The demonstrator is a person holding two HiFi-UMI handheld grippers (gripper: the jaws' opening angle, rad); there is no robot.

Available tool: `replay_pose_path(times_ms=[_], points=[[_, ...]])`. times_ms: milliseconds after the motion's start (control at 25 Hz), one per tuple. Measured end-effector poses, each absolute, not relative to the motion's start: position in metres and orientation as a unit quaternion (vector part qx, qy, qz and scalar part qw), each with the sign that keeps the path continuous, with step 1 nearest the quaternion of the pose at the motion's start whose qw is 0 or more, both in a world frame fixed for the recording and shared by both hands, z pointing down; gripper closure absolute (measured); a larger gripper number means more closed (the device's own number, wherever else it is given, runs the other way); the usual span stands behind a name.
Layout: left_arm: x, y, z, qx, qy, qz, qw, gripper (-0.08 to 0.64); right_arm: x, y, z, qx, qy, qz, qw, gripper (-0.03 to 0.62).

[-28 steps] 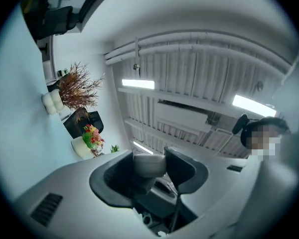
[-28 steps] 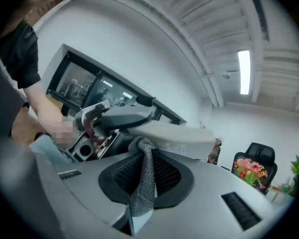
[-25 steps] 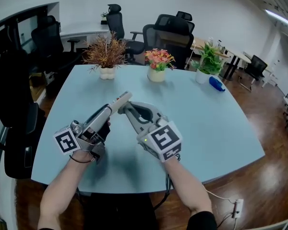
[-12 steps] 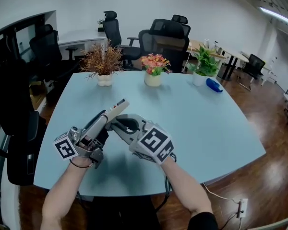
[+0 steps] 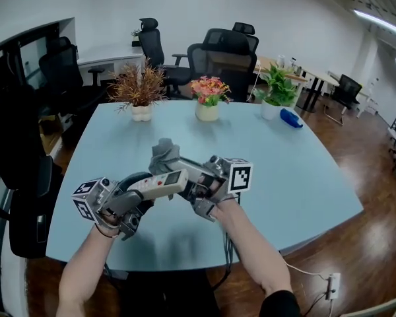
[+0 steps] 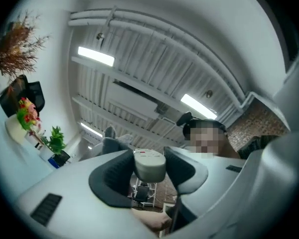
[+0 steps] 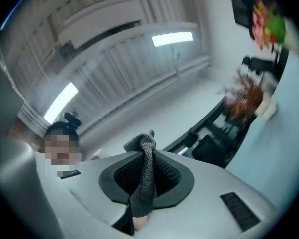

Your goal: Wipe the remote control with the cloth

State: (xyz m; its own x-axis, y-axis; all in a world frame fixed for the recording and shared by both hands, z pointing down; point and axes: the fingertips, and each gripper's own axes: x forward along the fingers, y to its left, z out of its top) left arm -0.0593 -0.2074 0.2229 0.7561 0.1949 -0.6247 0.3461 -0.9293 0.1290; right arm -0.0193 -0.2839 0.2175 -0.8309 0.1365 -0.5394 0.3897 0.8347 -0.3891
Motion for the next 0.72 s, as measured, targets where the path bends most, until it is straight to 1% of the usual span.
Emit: replay_pose_path(times_ms=[120,280,520,720], points=[[-0.051,-0.186,0.225,0.934,0.186,-0.291,0.095,0.370,-0.027,-0.242,0.214,0.270,0.892,-0.272,0.240,0.568],[-0.046,-0.172,0.226,0.935,0.207,-0.279,0.077,0.370,-0.019,-0.213,0.209,0.347,0.872,-0.257,0.231,0.568],[-0.059,-0.185,0.218,0.931,0.174,-0.311,0.077,0.373,-0.003,-0.208,0.198,0.356,0.874,-0.224,0.245,0.568],[-0.090,-0.220,0.206,0.922,0.077,-0.370,0.082,0.378,0.035,-0.211,0.173,0.347,0.869,-0.167,0.312,0.568]])
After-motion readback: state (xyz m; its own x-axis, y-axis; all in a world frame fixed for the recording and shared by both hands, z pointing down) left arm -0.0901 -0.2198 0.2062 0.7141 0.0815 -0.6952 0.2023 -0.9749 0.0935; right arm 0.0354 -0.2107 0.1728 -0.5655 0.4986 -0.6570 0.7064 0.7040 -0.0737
